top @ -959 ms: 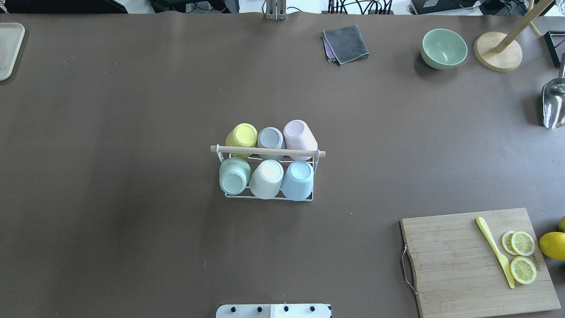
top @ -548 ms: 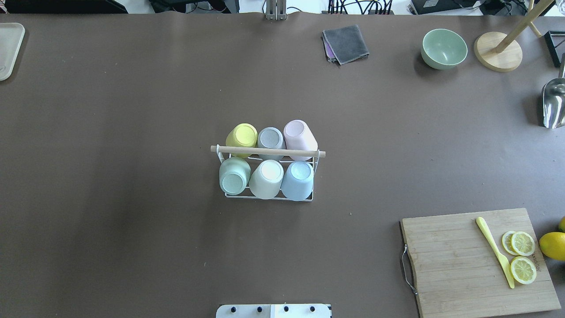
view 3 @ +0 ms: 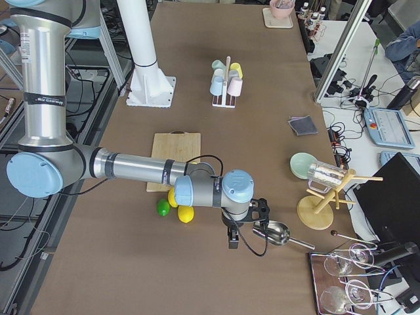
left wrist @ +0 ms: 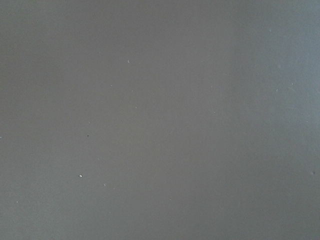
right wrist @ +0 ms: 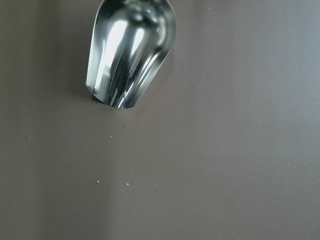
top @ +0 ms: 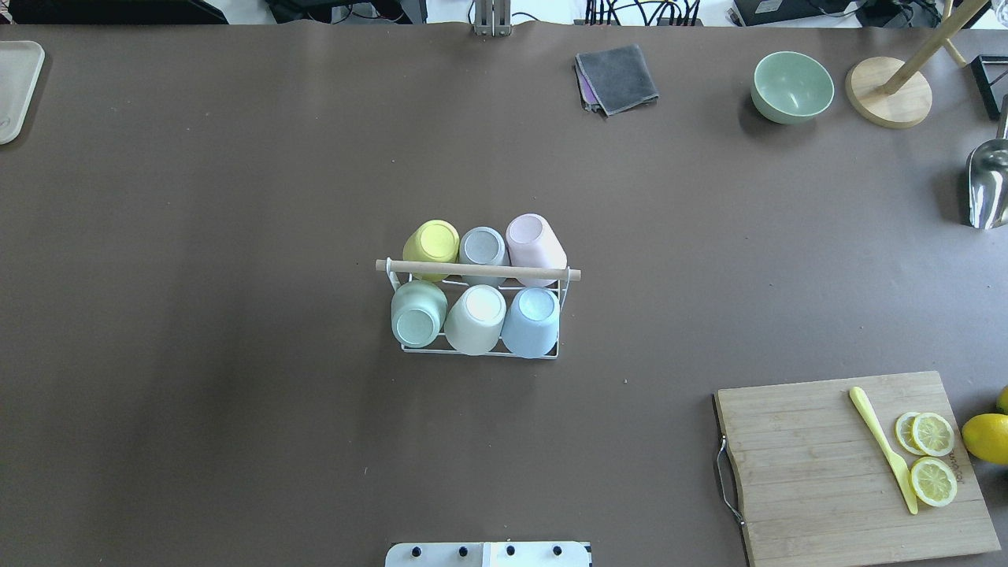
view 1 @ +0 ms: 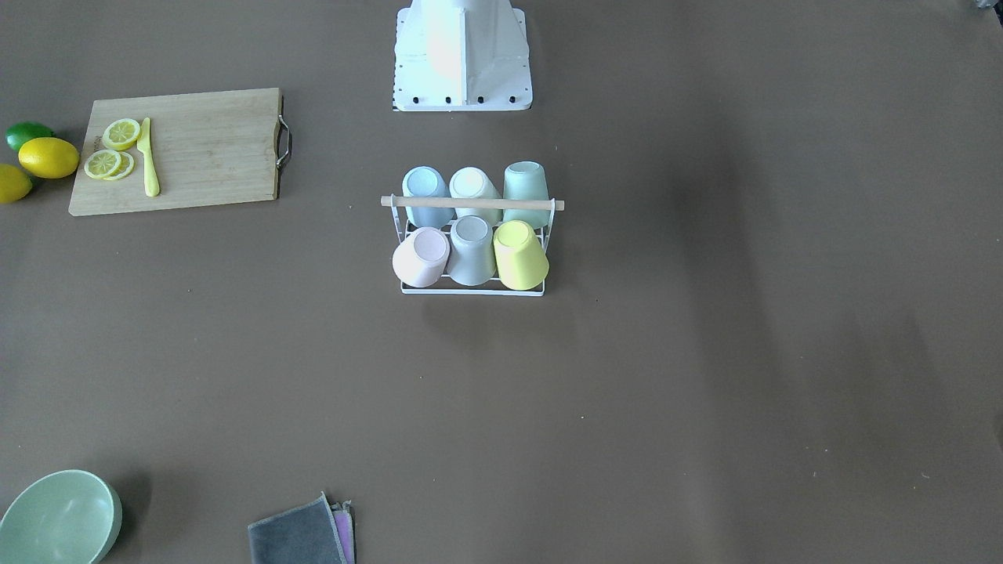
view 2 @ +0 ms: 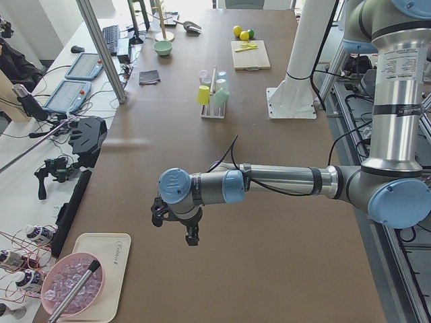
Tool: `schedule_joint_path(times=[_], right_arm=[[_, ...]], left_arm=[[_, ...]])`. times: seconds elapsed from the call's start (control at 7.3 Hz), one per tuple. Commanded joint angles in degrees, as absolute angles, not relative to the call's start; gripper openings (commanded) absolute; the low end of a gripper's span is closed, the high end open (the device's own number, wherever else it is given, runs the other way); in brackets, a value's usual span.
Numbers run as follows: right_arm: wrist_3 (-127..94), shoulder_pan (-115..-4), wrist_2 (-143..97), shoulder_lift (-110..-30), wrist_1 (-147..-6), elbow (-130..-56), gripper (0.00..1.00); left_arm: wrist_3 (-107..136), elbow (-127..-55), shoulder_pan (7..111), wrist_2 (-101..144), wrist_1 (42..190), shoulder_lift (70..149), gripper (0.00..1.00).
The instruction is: Place cup on cup holder
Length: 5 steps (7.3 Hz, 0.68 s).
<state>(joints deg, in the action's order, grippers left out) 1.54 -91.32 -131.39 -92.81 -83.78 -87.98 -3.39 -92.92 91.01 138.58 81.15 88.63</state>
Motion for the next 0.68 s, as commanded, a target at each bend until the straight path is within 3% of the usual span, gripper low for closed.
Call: schedule_joint_path(times=[0.0,0.55], right_arm=[[1.6,-91.3,-131.2,-92.8,-83.8,-88.0,1.0],[1.6,-91.8,-131.3,-93.0,-83.8,-88.0,1.0]], left_arm=[[-3.3,-92.9,91.0,138.6,81.7,88.5,0.98],[-3.3,-93.0,91.0,139.0,81.7,87.7,0.98]])
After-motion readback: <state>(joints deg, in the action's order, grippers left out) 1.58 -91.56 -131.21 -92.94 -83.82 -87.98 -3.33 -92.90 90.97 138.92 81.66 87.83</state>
